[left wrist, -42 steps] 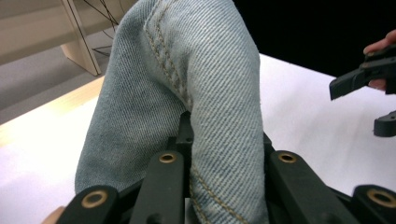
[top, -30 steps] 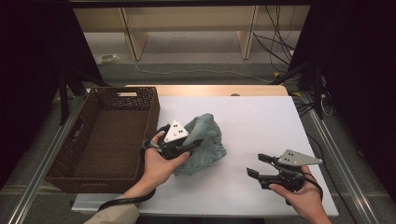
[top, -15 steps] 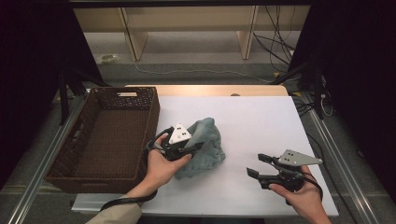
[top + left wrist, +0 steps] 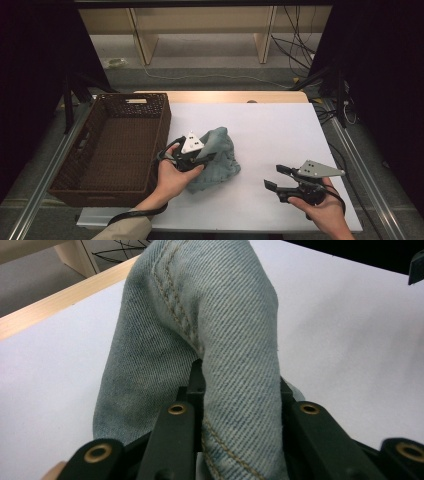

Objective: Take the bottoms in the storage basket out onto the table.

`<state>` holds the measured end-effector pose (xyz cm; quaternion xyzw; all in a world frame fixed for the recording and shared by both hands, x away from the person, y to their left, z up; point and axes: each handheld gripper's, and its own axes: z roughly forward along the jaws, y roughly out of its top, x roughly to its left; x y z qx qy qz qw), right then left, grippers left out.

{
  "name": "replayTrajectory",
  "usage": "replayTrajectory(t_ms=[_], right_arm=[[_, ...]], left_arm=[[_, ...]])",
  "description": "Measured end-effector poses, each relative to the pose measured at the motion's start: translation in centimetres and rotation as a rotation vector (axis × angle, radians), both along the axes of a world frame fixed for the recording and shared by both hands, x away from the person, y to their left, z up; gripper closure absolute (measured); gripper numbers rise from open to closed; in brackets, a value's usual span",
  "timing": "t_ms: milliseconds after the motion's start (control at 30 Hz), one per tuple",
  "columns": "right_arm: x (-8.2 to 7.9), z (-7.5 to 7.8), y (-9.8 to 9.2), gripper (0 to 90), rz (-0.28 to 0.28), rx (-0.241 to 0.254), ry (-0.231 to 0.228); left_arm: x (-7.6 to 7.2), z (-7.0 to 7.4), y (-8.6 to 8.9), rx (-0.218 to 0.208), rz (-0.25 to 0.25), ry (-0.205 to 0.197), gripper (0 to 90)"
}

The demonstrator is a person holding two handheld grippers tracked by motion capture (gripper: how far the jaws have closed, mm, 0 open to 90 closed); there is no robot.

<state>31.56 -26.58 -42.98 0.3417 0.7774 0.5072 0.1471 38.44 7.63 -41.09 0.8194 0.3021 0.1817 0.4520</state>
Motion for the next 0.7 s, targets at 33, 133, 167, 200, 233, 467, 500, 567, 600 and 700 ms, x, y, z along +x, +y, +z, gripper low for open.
replayTrajectory(t_ms=[33,133,167,200,233,467,500,567,600,700], right_arm=[[0.0,0.0,0.0,29.7,0.000,0.000,0.000],[0.0,0.0,0.0,29.7,0.000,-0.001,0.000],[0.0,0.0,0.0,29.7,0.000,0.000,-0.001],[0.0,0.0,0.0,29.7,-0.001,0.000,-0.001],[0.0,0.0,0.0,29.7,0.000,-0.001,-0.001],[0.0,0.0,0.0,29.7,0.000,-0.003,-0.001],[0.0,0.0,0.0,29.7,0.000,-0.003,-0.002],[0.0,0.0,0.0,29.7,0.000,-0.003,-0.001],[0.0,0.0,0.0,29.7,0.000,-0.002,-0.002],[0.0,0.0,0.0,29.7,0.000,-0.004,-0.001]], left_arm=[[0.0,-0.1,0.0,0.002,0.003,0.001,72.9],[0.2,-0.3,0.1,0.018,0.014,0.008,72.0],[0.3,-0.4,0.1,0.022,0.016,0.009,71.8],[0.3,-0.4,0.1,0.028,0.018,0.011,71.7],[0.4,-0.5,0.2,0.033,0.019,0.012,71.5],[0.7,-0.9,0.2,0.068,0.024,0.026,69.8],[0.7,-0.9,0.2,0.070,0.026,0.028,69.3],[0.8,-1.0,0.2,0.084,0.027,0.034,67.6],[0.8,-1.1,0.2,0.088,0.028,0.036,66.7],[0.8,-1.2,0.2,0.096,0.035,0.039,64.6]])
